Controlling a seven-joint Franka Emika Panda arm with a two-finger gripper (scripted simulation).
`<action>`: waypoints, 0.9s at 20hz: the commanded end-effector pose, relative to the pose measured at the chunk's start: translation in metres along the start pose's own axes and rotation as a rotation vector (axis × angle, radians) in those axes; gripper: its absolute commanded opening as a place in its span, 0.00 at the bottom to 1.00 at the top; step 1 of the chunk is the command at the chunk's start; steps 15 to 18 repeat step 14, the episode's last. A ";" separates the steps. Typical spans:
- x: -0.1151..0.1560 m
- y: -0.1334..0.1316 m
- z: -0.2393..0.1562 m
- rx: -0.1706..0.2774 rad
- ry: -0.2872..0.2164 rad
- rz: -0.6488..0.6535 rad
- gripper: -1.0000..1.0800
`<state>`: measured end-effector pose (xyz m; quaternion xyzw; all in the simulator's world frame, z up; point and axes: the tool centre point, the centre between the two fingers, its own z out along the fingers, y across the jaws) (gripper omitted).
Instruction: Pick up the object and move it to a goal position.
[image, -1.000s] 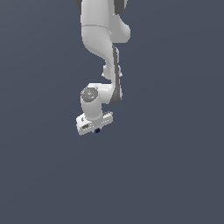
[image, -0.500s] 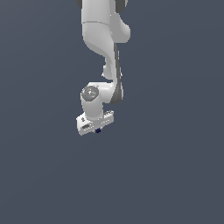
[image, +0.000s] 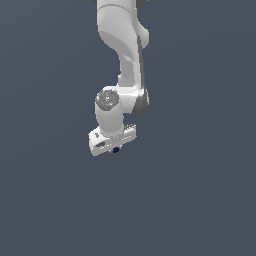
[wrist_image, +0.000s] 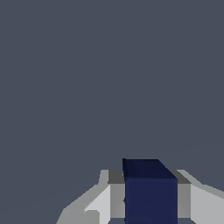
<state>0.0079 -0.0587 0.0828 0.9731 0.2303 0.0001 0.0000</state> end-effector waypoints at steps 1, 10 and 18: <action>0.013 -0.002 -0.017 0.000 0.000 0.000 0.00; 0.038 -0.004 -0.048 0.000 0.000 0.000 0.00; 0.040 -0.004 -0.050 0.000 0.000 0.000 0.00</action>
